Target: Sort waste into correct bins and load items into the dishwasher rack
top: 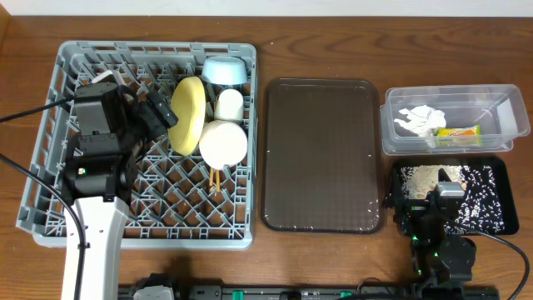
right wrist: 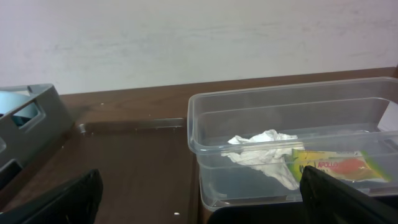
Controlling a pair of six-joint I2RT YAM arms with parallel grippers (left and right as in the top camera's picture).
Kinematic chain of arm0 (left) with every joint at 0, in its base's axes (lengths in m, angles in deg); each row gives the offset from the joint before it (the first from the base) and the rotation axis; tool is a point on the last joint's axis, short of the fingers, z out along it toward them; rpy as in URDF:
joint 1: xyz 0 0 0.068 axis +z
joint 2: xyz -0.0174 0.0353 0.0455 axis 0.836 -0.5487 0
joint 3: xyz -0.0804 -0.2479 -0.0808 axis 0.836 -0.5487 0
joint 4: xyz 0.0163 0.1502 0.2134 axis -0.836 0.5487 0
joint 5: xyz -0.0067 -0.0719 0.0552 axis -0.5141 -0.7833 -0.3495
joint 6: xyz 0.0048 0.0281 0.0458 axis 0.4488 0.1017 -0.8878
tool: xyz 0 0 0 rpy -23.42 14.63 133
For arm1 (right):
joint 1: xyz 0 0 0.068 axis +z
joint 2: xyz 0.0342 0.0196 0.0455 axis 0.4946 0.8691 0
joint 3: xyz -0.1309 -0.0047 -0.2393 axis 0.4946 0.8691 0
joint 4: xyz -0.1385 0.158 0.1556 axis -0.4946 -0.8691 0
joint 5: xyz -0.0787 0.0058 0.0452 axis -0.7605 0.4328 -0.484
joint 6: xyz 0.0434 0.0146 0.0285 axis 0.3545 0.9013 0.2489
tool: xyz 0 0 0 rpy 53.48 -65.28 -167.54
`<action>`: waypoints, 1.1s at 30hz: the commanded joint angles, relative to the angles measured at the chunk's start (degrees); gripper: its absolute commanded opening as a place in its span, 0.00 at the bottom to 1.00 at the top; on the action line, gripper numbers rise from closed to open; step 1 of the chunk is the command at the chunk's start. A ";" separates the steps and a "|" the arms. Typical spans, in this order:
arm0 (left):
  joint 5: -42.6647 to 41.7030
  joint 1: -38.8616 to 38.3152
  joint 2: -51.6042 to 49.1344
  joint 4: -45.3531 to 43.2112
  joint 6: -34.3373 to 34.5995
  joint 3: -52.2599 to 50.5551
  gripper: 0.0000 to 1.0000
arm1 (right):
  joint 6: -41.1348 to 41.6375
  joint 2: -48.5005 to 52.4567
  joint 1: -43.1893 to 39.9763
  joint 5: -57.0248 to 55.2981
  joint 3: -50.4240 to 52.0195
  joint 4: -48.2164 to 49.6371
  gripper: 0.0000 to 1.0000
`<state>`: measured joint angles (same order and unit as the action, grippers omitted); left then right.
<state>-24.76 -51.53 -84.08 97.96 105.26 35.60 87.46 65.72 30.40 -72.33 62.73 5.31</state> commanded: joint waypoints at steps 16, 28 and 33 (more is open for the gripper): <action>-0.74 0.26 0.35 1.29 0.28 0.00 0.89 | -0.57 -0.37 -0.79 0.44 0.09 -0.22 0.99; -1.42 -0.50 13.81 13.18 2.45 -7.34 0.90 | -0.57 -0.37 -0.79 0.44 0.09 -0.22 0.99; -1.42 -0.50 29.33 13.22 2.45 -17.97 0.90 | -0.57 -0.37 -0.79 0.42 0.09 -0.22 0.99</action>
<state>-25.98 -51.93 -61.50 110.99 106.97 22.42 87.46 65.72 30.40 -72.30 62.73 5.31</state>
